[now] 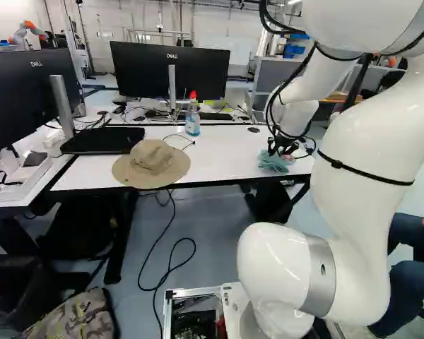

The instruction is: Clean the table with the green towel

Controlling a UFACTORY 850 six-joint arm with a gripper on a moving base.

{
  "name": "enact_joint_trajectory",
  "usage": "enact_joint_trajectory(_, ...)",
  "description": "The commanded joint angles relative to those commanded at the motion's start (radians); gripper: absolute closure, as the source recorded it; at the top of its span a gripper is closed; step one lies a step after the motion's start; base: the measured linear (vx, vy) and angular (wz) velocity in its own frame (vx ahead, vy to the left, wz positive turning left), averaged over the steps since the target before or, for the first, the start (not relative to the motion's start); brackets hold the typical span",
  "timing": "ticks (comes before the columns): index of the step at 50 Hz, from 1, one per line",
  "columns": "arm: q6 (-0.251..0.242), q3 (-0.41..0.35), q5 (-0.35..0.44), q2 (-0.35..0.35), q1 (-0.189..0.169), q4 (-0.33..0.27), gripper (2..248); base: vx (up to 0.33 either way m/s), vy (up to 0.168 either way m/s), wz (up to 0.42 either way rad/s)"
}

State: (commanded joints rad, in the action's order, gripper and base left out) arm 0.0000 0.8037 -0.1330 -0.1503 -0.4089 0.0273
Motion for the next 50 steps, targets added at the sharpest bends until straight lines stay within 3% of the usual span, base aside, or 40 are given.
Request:
enact_joint_trajectory(27,0.0,-0.04,0.0,0.036,0.095,0.0,193,0.0,0.0,0.0)
enact_joint_trajectory(37,0.0,-0.017,0.0,0.015,0.128,0.0,193,0.0,0.0,0.0)
enact_joint_trajectory(50,0.0,0.047,0.0,-0.041,0.141,0.0,193,0.0,0.0,0.0)
